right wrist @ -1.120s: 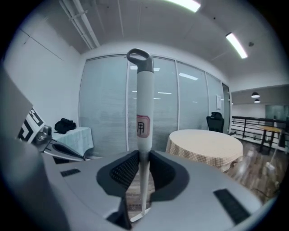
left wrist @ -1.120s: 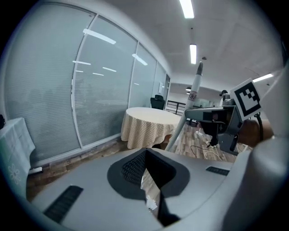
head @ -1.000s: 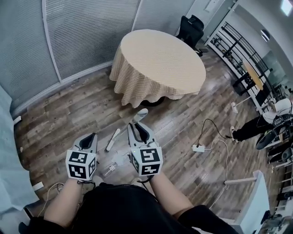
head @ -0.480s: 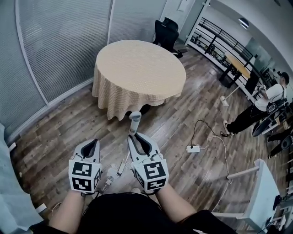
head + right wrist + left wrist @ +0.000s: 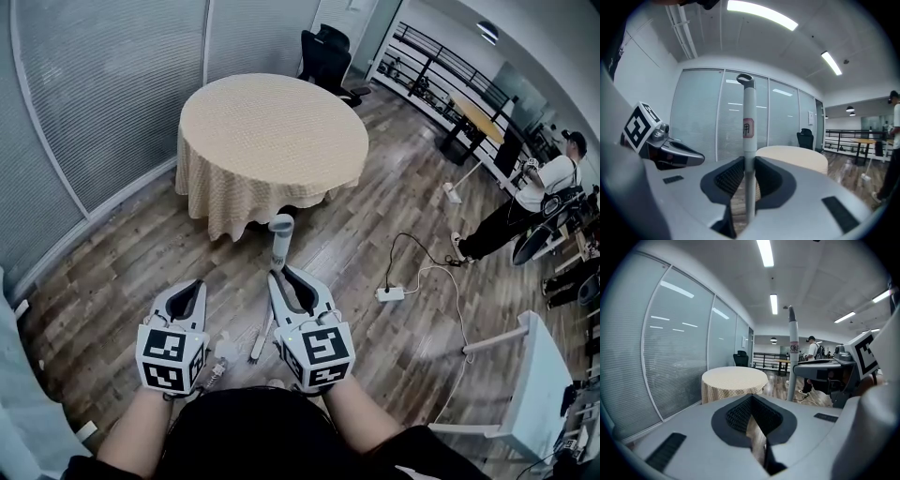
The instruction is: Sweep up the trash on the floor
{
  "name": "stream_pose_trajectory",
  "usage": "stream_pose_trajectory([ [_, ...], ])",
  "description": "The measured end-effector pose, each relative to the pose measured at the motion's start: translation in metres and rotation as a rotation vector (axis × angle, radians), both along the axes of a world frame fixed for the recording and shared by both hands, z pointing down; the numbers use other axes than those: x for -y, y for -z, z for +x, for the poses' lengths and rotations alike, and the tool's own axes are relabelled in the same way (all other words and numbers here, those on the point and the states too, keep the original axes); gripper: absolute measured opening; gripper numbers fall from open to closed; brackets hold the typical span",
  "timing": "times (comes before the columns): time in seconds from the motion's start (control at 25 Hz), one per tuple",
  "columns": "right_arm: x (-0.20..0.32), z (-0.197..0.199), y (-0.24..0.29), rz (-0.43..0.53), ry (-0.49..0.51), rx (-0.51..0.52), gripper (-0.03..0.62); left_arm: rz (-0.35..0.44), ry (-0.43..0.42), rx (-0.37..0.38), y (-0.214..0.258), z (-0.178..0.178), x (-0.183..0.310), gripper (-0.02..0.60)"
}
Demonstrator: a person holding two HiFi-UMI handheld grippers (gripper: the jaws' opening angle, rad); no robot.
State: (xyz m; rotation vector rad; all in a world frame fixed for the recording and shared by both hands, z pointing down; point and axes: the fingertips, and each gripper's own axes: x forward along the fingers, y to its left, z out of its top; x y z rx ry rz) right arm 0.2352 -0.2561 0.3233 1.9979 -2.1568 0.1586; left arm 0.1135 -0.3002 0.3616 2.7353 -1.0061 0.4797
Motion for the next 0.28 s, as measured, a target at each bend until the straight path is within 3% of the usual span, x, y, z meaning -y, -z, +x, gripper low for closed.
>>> stream_pose_trajectory([
  [0.28, -0.0037, 0.0008, 0.0081, 0.029, 0.019, 0.028, 0.084, 0.018, -0.046, -0.041, 0.0070, 0.0113, -0.0077, -0.005],
])
